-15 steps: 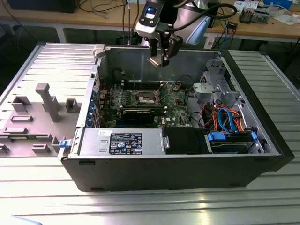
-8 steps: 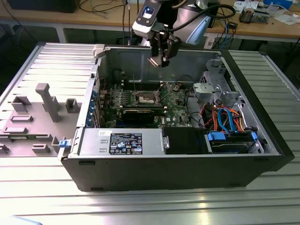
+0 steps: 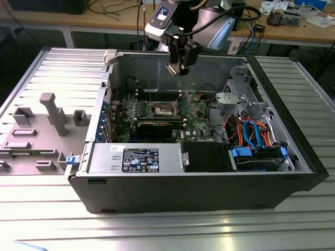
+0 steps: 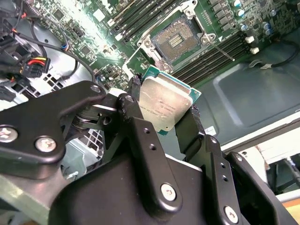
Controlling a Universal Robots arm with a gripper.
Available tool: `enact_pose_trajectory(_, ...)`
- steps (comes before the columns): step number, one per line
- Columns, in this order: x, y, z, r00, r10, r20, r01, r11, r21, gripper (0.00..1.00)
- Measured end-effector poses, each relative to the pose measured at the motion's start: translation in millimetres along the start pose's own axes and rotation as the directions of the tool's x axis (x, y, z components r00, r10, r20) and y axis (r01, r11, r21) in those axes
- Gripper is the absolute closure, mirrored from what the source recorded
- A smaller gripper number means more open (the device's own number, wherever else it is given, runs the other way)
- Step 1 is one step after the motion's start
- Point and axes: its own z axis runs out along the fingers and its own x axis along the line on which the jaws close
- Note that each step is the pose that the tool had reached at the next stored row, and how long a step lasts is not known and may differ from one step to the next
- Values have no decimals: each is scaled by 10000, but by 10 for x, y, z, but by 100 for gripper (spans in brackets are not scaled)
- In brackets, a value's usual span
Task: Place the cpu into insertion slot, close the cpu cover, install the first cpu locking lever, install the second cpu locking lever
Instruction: 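Place the cpu into insertion slot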
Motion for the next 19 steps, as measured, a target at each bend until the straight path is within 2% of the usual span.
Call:
enact_pose_trajectory(2, 0, 0, 1, 9999, 121, 12, -121, 9999, -2, 45)
enact_pose_trajectory(11, 0, 0, 1, 9999, 163, 18, -163, 9999, -2, 45)
enact_pose_trajectory(19, 5, -11, 4, 9967, 814, 76, -814, 9967, -17, 45)
